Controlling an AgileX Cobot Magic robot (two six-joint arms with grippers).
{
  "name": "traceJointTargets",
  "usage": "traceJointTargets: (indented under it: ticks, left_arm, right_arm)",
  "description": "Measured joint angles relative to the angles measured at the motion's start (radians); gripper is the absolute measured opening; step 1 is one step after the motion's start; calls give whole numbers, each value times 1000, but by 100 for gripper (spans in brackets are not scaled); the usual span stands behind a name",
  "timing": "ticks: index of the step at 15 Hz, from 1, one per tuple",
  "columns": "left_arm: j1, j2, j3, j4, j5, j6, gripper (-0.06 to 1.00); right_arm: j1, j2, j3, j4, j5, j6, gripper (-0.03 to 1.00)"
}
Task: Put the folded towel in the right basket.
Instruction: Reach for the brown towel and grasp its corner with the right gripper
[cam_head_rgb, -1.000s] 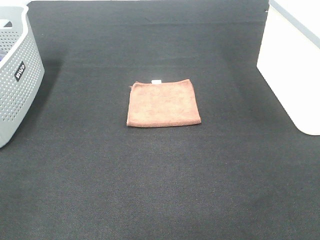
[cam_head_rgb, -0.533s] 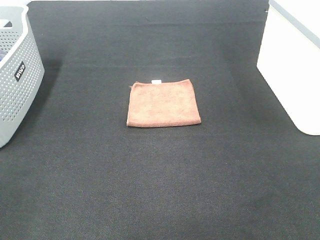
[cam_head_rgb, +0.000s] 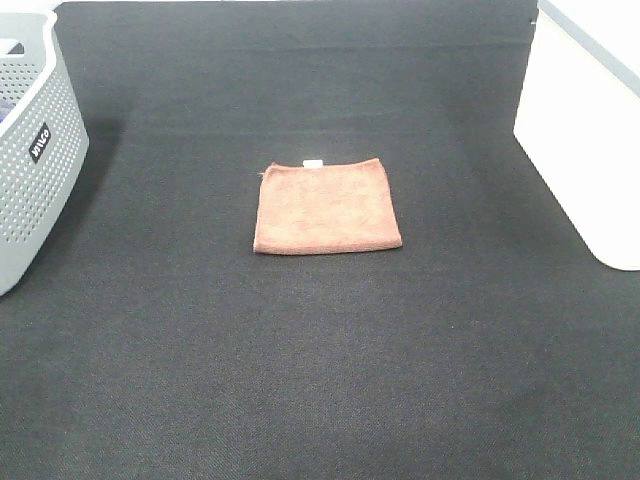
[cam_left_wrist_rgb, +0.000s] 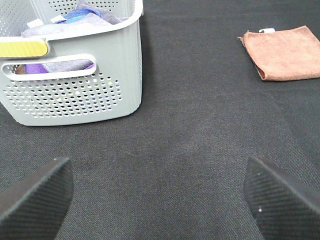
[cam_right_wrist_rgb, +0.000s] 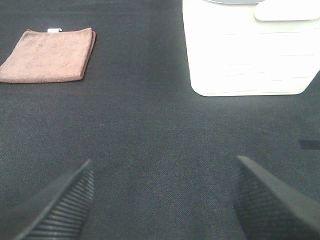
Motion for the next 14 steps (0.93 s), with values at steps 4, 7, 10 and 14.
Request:
traceJointTargets:
  ticks: [4, 7, 10, 14]
  left_arm:
    - [0, 0, 0, 0, 0, 0, 88]
    - [0, 0, 0, 0, 0, 0, 88]
    - [0, 0, 0, 0, 0, 0, 88]
    - [0, 0, 0, 0, 0, 0, 88]
  right_arm:
    - [0, 0, 0, 0, 0, 0, 72]
    - [0, 0, 0, 0, 0, 0, 72]
    - [0, 0, 0, 0, 0, 0, 72]
    - [0, 0, 0, 0, 0, 0, 72]
